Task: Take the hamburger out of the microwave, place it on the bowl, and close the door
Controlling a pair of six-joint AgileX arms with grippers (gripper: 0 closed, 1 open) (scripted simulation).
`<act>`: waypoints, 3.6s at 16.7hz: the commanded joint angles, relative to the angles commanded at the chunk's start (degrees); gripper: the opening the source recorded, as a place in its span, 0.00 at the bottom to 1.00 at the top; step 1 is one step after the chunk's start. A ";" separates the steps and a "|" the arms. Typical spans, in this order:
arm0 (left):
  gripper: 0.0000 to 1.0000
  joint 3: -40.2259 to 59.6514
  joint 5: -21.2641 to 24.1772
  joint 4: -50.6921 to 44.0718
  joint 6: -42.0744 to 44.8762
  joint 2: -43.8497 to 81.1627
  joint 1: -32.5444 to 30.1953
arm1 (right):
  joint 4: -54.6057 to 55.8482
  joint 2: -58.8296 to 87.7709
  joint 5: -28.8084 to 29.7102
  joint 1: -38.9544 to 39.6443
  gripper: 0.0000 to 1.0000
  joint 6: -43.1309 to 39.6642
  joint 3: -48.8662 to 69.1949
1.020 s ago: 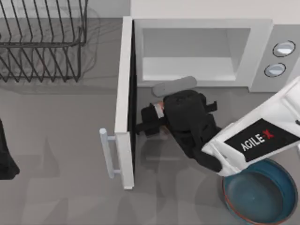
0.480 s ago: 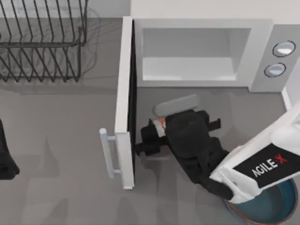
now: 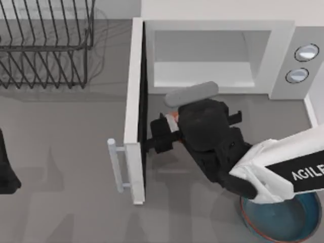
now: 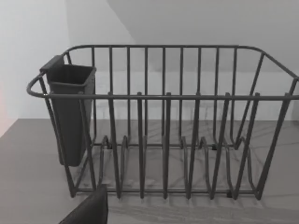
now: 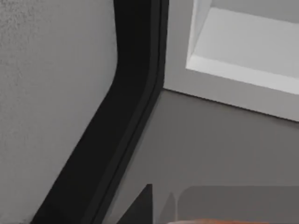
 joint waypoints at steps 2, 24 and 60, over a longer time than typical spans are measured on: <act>1.00 0.00 0.00 0.00 0.00 0.00 0.00 | -4.59 -3.41 -0.07 0.00 0.00 0.00 0.98; 1.00 0.00 0.00 0.00 0.00 0.00 0.00 | -31.10 -9.58 -43.23 -14.73 0.00 -42.59 -2.57; 1.00 0.00 0.00 0.00 0.00 0.00 0.00 | -34.41 -12.37 -90.05 -42.91 0.00 -90.48 -23.69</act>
